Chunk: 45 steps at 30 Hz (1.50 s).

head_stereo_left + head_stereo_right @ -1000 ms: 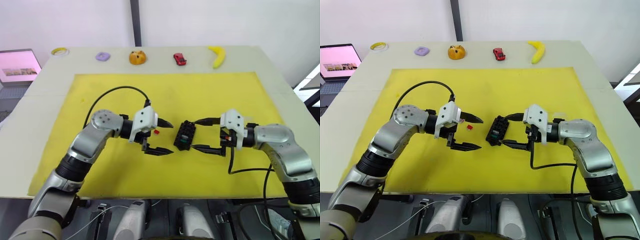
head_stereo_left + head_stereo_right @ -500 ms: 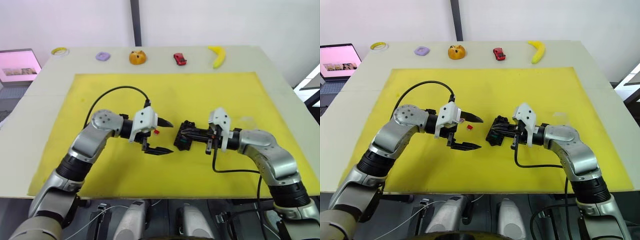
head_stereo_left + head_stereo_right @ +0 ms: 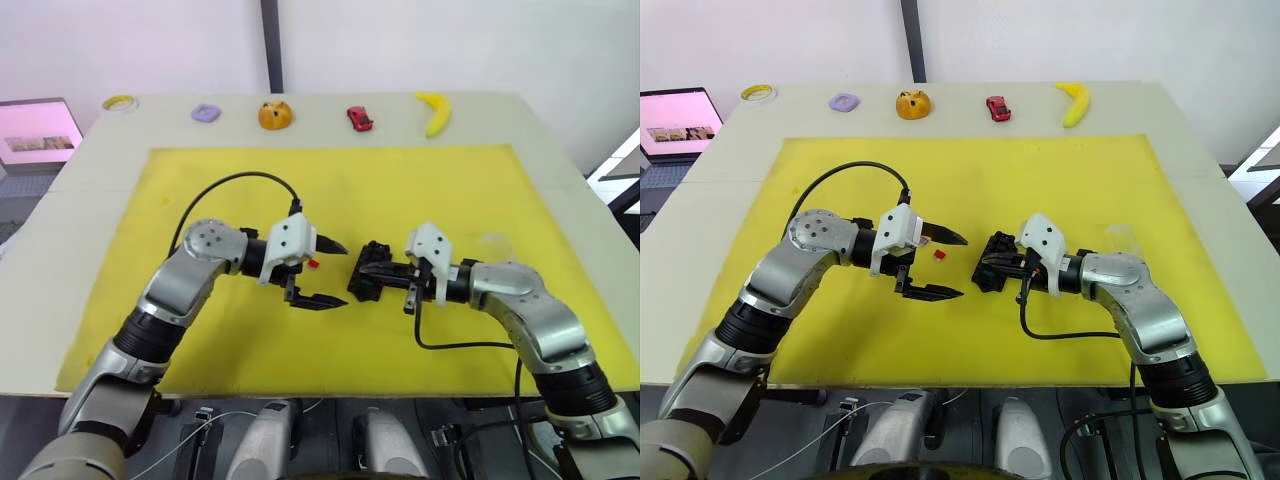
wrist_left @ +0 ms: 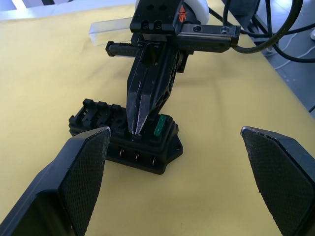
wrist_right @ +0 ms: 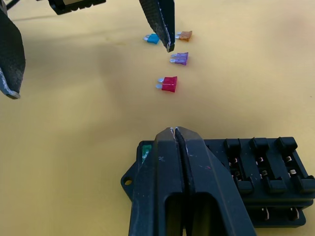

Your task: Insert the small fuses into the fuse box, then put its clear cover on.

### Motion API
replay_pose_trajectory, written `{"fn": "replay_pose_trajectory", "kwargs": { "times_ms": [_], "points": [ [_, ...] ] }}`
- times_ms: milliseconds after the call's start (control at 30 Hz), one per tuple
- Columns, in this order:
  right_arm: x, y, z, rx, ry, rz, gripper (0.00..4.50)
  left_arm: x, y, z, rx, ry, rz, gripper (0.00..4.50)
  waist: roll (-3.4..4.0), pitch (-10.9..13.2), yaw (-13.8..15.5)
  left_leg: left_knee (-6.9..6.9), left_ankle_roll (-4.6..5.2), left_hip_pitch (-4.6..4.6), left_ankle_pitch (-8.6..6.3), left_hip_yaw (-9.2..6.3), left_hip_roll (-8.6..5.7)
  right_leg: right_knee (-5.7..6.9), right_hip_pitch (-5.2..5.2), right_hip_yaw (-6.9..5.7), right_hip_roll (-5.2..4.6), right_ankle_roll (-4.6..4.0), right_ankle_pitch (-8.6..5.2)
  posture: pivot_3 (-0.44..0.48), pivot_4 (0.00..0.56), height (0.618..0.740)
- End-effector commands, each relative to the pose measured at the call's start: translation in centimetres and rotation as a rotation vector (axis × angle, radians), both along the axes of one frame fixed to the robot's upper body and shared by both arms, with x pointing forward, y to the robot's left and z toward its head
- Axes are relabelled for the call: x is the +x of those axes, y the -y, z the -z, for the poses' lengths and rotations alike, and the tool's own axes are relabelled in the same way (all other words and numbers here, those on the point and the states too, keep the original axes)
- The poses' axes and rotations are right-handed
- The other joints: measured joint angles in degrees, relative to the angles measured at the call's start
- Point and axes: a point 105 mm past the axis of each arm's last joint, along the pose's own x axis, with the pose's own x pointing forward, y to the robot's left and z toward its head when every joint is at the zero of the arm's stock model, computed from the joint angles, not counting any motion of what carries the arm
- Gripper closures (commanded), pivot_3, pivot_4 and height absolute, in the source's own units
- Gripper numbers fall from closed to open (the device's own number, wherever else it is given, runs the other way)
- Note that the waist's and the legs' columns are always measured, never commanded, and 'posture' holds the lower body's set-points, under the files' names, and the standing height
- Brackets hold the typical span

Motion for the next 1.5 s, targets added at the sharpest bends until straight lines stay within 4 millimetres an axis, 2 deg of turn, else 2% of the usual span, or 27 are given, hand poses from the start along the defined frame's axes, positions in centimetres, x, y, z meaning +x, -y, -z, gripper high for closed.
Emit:
{"fn": "replay_pose_trajectory", "kwargs": {
  "times_ms": [33,133,200,300,400,533,600,700,800,867,900,1000,1033,1133,1233,1400,1500],
  "points": [
    [0.1,0.7,1.2,-0.049,-0.023,0.037,4.43,0.2,0.1,-0.9,-0.015,0.038,0.004,0.0,0.0,0.0,0.0,0.0,0.0,0.01,0.0,0.0,0.0,0.0,0.0,0.0,0.0,0.0,0.0,0.0,0.15,0.735],
    [0.1,0.6,0.6,-0.027,0.006,0.033,4.43,0.3,0.1,-0.9,-0.016,0.038,0.001,0.0,0.0,0.0,0.0,0.01,0.0,0.01,0.0,0.0,0.0,0.0,0.0,0.0,0.0,0.0,0.0,0.0,0.15,0.735],
    [0.0,0.4,-0.5,0.012,0.047,0.014,4.43,0.4,0.0,-0.8,-0.018,0.036,-0.004,0.0,0.0,0.0,0.0,0.01,0.0,0.01,0.0,0.0,0.0,0.0,0.0,0.0,0.0,0.0,0.0,0.0,0.15,0.735],
    [-0.6,0.1,-3.4,0.108,0.136,-0.008,4.43,0.6,-0.3,-0.8,-0.028,0.031,-0.031,0.0,0.01,0.0,0.0,0.0,0.0,-0.01,0.0,0.0,0.0,0.0,-0.01,0.0,0.0,0.0,0.0,0.0,0.15,0.735],
    [-1.7,1.0,-5.3,0.152,0.154,-0.003,4.43,0.6,-1.1,-1.2,-0.059,0.012,-0.08,0.0,0.01,0.0,-0.1,-0.01,0.0,-0.1,0.0,0.0,-0.01,0.0,0.02,0.01,0.0,0.0,0.0,0.0,0.15,0.735],
    [-3.1,3.9,-6.4,0.136,0.152,0.098,4.43,0.2,-3.5,-1.6,-0.097,-0.025,-0.195,0.0,0.01,0.0,-0.1,-0.09,0.0,-0.11,0.0,-0.01,0.0,0.0,0.02,0.01,-0.01,0.0,0.0,0.0,0.15,0.735],
    [-3.5,7.0,-6.0,0.103,0.137,0.226,4.43,0.1,-5.8,-1.5,-0.11,-0.056,-0.299,0.0,0.01,0.0,0.0,-0.09,0.0,-0.11,0.0,0.0,0.01,0.0,0.03,0.01,-0.01,0.0,-0.01,0.0,0.15,0.735],
    [-4.4,10.5,-5.4,0.06,0.113,0.361,4.43,-0.1,-8.5,-1.1,-0.118,-0.091,-0.426,0.0,0.02,0.0,0.1,-0.09,0.02,-0.11,-0.02,0.0,0.01,0.0,0.03,0.02,-0.02,-0.01,-0.01,0.0,0.15,0.735],
    [-5.8,15.2,-4.2,-0.001,0.076,0.534,3.61,0.0,-13.2,0.0,-0.122,-0.145,-0.621,0.0,0.01,0.0,0.4,-0.08,0.02,-0.05,-0.02,0.01,0.01,0.0,-0.01,0.02,-0.03,-0.02,-0.03,0.0,0.15,0.735],
    [-6.7,17.3,-3.8,-0.031,0.066,0.604,2.62,-0.3,-15.4,0.7,-0.113,-0.168,-0.709,0.0,0.02,0.0,0.7,-0.1,0.02,-0.04,-0.04,0.02,0.02,-0.02,-0.09,0.03,-0.03,-0.03,-0.03,0.0,0.15,0.735],
    [-7.4,18.8,-3.5,-0.056,0.052,0.655,2.14,-0.5,-17.2,1.2,-0.103,-0.184,-0.778,0.0,0.03,0.0,0.8,-0.11,0.02,-0.04,-0.04,0.04,0.02,-0.02,-0.11,0.05,-0.03,-0.04,-0.04,0.0,0.15,0.735],
    [-9.3,22.2,-3.1,-0.121,0.025,0.759,0.42,-1.2,-21.0,2.2,-0.064,-0.193,-0.911,0.0,0.07,0.0,1.2,-0.14,0.01,-0.04,-0.05,0.07,0.03,-0.03,-0.15,0.07,-0.06,-0.21,-0.13,0.0,0.15,0.735],
    [-9.8,23.3,-3.1,-0.137,0.023,0.794,0.06,-1.3,-22.2,2.5,-0.057,-0.196,-0.955,0.0,0.07,0.0,1.2,-0.14,0.01,-0.04,-0.05,0.07,0.04,-0.03,-0.15,0.07,-0.06,-0.23,-0.14,0.0,0.15,0.735],
    [-11.0,25.4,-3.3,-0.161,0.016,0.865,0.06,-1.5,-24.5,2.7,-0.053,-0.205,-1.043,0.0,0.07,0.0,1.4,-0.16,-0.15,-0.04,-0.15,0.08,0.04,-0.15,-0.13,0.08,-0.08,-0.29,-0.17,0.0,0.15,0.735],
    [-11.7,26.1,-3.3,-0.17,0.016,0.884,0.06,-1.5,-25.4,2.7,-0.071,-0.212,-1.08,0.0,0.09,0.0,1.3,-0.24,-0.15,-0.05,-0.16,0.08,0.05,-0.27,-0.12,0.08,-0.09,-0.42,-0.24,0.0,0.15,0.735],
    [-10.9,24.5,-3.9,-0.13,0.046,0.842,0.06,-1.2,-24.4,2.6,-0.08,-0.213,-1.05,0.0,0.16,-0.1,1.0,-0.54,-0.13,-0.04,-0.14,0.11,0.07,-0.56,-0.15,0.08,-0.09,-0.41,-0.23,0.0,0.15,0.735],
    [-9.9,22.5,-4.6,-0.104,0.072,0.783,0.06,-0.9,-23.0,2.0,-0.113,-0.23,-1.01,0.0,0.18,-0.1,1.1,-0.57,-0.01,-0.03,-0.06,0.11,0.09,-0.56,-0.16,0.08,-0.09,-0.39,-0.22,0.0,0.15,0.735]
  ]
}}
